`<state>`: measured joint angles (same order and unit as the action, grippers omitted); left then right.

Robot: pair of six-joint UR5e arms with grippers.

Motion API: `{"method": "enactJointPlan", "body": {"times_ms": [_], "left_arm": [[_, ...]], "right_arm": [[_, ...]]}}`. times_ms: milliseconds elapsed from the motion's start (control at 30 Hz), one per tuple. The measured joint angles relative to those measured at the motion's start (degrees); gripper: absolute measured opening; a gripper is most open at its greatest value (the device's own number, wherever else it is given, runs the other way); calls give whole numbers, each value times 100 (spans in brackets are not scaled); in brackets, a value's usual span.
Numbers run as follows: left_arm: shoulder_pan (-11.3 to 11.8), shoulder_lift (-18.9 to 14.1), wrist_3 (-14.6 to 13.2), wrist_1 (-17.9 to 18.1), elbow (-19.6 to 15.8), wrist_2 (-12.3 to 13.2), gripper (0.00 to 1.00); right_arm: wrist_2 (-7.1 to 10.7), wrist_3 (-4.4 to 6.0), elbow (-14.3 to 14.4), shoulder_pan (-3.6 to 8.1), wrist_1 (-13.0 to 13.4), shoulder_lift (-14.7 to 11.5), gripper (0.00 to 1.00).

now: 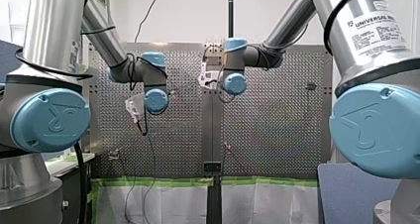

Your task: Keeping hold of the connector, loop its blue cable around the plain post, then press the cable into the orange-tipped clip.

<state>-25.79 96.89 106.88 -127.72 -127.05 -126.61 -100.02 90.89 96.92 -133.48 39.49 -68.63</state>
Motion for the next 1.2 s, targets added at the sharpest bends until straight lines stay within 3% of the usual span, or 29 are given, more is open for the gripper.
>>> {"method": "enactJointPlan", "body": {"times_ms": [333,633,833,1033,1200], "left_arm": [[32,-537,97,-536,536,-416,0],[153,-1021,18,-1018,1022,-548,0],[309,-1363,-131,-1360,1364,-553,0],[455,-1714,-219,-1711,1715,-508,0],[638,-1875,-211,-1989,1989,-306,0]], "right_arm": [[206,1,-299,117,-581,-581,0],[365,1,-518,248,-1117,-1019,0],[468,16,-666,356,-1464,-1006,0],[549,23,-930,421,-1836,-736,0],[632,26,-1146,463,-2035,-544,0]]}}
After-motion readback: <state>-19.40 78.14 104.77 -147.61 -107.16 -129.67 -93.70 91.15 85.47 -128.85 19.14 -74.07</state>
